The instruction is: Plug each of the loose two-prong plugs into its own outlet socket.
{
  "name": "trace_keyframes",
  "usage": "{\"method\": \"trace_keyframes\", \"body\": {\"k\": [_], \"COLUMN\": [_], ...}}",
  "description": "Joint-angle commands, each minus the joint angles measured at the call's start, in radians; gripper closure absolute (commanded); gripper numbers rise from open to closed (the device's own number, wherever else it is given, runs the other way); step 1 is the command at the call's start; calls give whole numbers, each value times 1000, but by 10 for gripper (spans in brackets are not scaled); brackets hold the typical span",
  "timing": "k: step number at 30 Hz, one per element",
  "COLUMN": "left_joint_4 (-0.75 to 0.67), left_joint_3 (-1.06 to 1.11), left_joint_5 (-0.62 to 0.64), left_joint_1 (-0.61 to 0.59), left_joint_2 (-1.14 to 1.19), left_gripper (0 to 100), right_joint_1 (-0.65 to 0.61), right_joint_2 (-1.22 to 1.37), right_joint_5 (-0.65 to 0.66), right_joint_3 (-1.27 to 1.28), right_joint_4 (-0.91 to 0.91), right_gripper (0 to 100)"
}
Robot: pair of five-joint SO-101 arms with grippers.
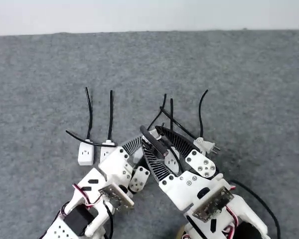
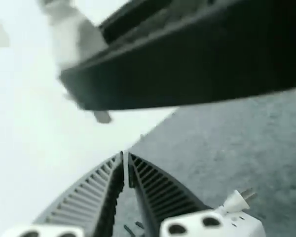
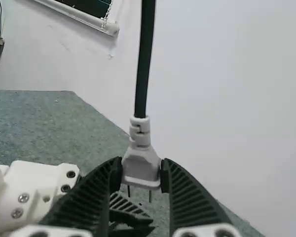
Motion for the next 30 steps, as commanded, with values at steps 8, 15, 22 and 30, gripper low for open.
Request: {"method": "trace_keyframes", "body": {"k": [8, 15, 22, 30], "left_joint_4": [-41, 17, 196, 334], "left_joint_3": [-13, -90, -205, -278], "left_joint_5": [38, 178, 275, 370], "left_joint_1": [-40, -41, -35, 48], "left_joint_2": [-15, -15, -17, -17], "left_gripper": [988, 988, 988, 988], "right_joint_1": [-12, -12, -12, -5], "right_joint_2": [-8, -38, -44, -47], "right_joint_5": [8, 12, 6, 11], "right_joint_3": [-9, 3, 12, 26], "right_joint_4": [1, 2, -4, -5], "right_gripper": [990, 990, 990, 990]}}
